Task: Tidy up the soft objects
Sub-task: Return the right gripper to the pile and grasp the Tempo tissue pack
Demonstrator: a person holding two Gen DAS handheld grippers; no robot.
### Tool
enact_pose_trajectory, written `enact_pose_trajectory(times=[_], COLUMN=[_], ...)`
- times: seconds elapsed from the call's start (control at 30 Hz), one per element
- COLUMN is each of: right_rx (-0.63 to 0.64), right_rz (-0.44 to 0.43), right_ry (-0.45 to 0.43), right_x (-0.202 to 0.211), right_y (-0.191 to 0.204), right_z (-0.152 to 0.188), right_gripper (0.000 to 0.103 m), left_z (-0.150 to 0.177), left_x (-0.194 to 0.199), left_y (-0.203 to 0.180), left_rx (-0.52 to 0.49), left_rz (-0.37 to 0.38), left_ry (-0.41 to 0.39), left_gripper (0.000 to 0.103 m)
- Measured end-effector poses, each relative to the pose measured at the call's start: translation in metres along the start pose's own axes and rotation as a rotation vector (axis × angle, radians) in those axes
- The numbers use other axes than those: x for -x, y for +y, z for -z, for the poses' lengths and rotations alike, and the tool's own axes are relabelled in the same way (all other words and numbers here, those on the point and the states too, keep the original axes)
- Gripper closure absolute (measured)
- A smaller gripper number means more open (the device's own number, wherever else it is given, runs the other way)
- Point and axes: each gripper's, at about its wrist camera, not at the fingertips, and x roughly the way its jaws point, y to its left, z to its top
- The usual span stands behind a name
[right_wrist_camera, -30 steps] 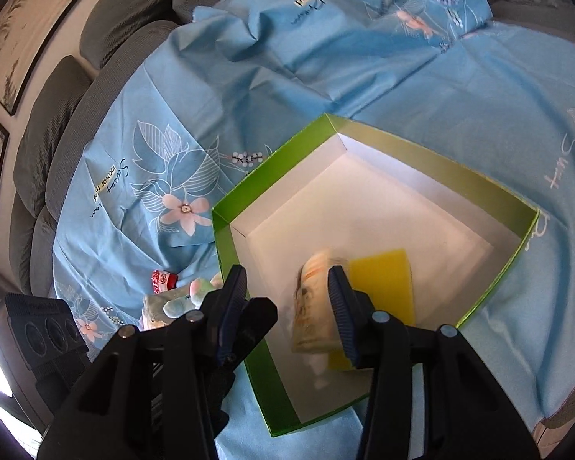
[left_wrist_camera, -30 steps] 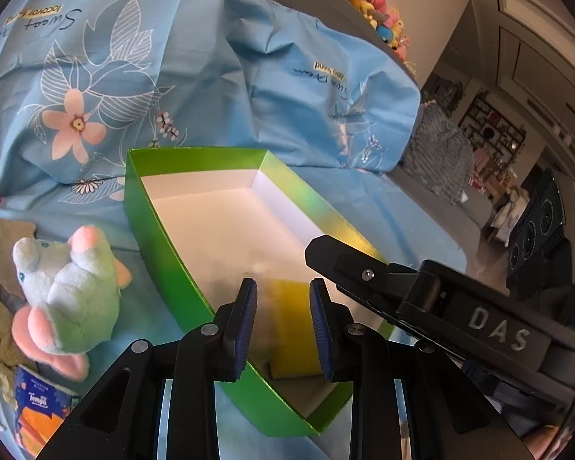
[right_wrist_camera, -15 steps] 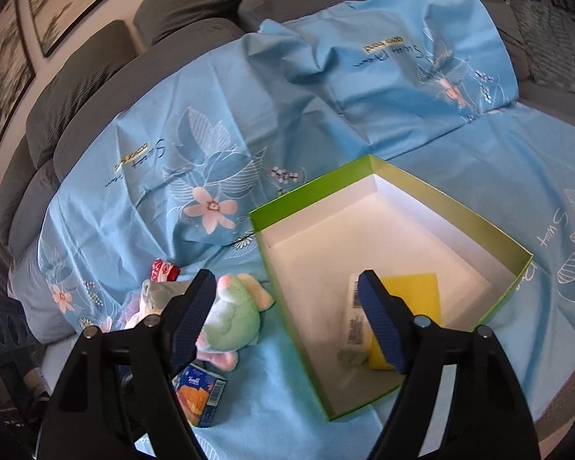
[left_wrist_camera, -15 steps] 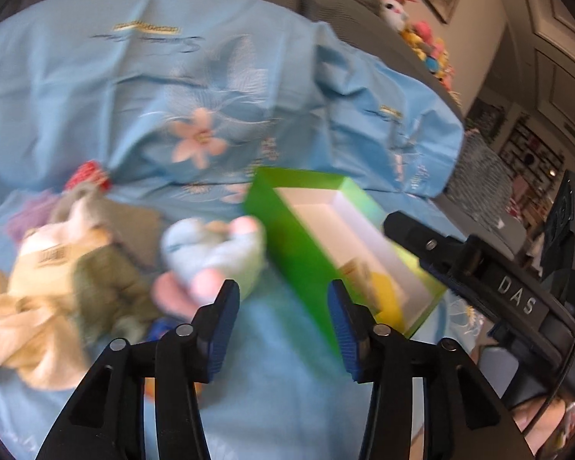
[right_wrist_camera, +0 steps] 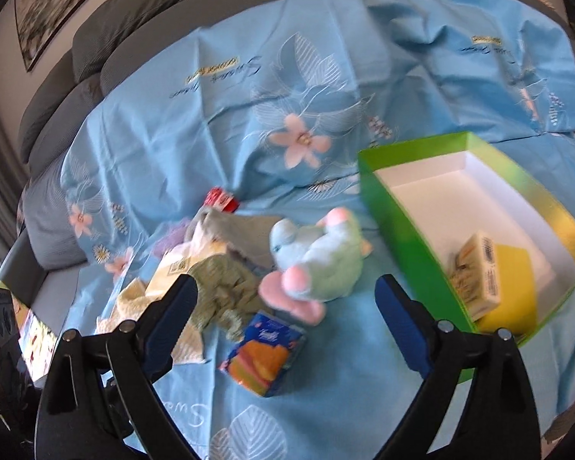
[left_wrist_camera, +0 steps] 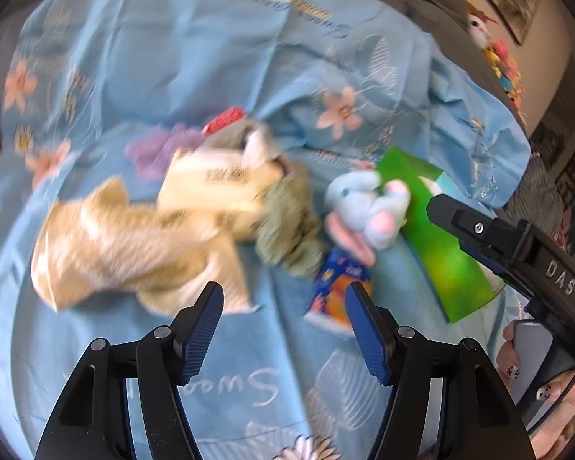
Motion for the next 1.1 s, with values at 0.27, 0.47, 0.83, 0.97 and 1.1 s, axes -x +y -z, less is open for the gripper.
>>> enact_pose_trajectory(times=[0.27,0.47,0.83,0.97,1.1], right_rx=[-0.018,-0.126,-0.035,0.001,0.056], right_rz=[-0.047,-0.069,0.105,0.065,-0.067], right_ry=[0.15,0.26,0.291,0.298,0.347], right_x=[-0.036,-0.051,-0.082,-0.076,-0.063], right_y=[0.016,0.012,0.024,0.033,0.051], right_z=[0.02,0.031,0.053,0.054,0.062], right_gripper=[0.009,0.01,0.034,0.045,0.045], left_z=[0.009,0.012,0.016,0.016,0.014], left_x=[-0.011,-0.012,-0.003,0.007,0.015], left_y=[0.018,0.02,0.037,0.046,0.057], left_rx=[0.042,0.054,0.087,0.089,0.109], left_rz=[-0.023,-0.045,-0.111,-0.136,-0.135], left_ry=[0.047,0.054,0.078,0.058,0.049], left_gripper=[0.036,0.036,0.037,0.036,0.036])
